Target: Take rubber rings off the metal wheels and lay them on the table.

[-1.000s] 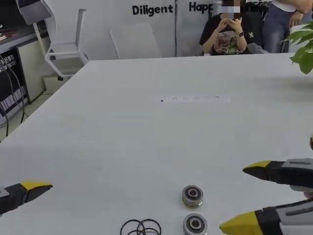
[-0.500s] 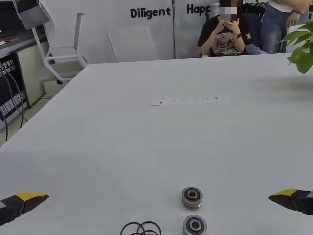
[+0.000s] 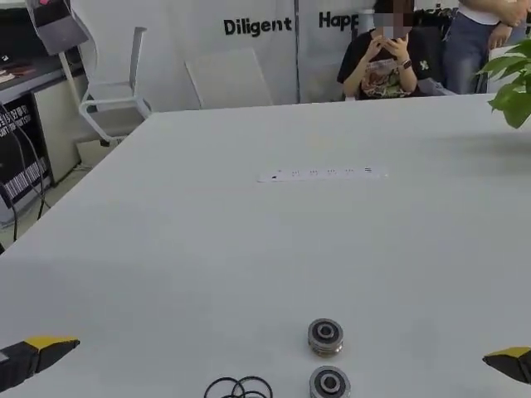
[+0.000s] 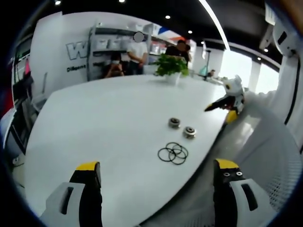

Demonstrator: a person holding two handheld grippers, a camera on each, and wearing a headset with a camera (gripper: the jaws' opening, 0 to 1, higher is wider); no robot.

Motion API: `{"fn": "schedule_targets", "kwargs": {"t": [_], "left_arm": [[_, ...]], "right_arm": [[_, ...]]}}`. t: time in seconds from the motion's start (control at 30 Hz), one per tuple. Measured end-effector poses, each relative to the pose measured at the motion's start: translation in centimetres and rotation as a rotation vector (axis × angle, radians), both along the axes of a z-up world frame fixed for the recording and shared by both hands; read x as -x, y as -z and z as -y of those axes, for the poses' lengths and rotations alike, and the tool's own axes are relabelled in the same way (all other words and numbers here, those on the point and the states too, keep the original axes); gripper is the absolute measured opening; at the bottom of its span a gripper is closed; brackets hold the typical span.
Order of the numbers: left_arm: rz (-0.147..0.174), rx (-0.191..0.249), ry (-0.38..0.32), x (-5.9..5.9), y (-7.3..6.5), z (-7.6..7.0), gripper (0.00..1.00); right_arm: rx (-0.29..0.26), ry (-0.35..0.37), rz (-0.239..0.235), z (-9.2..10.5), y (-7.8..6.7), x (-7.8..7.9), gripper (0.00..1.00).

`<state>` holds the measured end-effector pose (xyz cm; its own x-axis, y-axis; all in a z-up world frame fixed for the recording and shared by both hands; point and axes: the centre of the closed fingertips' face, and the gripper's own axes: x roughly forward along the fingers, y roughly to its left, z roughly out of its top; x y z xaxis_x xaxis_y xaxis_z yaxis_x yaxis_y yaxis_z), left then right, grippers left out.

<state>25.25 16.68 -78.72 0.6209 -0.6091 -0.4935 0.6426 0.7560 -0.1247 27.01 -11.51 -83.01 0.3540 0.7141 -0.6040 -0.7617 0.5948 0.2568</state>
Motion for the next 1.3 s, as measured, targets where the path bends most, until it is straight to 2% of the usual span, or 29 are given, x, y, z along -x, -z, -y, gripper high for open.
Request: {"fn": "schedule_targets", "kwargs": {"t": [0.1,0.23,0.47,0.63,0.8,1.0,1.3], "left_arm": [[-0.013,0.004,-0.008,0.1,0.2,-0.1,1.00],[-0.011,0.007,-0.018,0.0,0.1,-0.2,1.00],[-0.013,0.013,-0.038,0.0,0.1,-0.3,1.00],[-0.008,-0.001,-0.049,-0.2,0.1,-0.4,1.00],[-0.006,-0.032,-0.065,-0.3,0.4,-0.9,1.00],[-0.014,-0.025,-0.086,-0.3,0.5,-1.2,1.00],[-0.026,-0.051,-0.062,0.0,0.9,-1.1,1.00]], "right_arm": [[-0.004,0.007,-0.004,0.1,0.0,0.1,0.99],[-0.008,0.017,0.002,-0.1,-0.1,0.2,0.99],[-0.004,0.015,-0.017,-0.2,0.1,0.8,0.99],[0.000,0.014,-0.029,-0.2,0.3,1.2,0.99],[0.004,0.018,-0.010,-0.1,0.0,0.9,0.98],[-0.001,0.033,0.002,0.1,-0.2,0.8,0.94],[-0.009,0.038,-0.014,0.0,-0.1,1.2,0.88]]}}
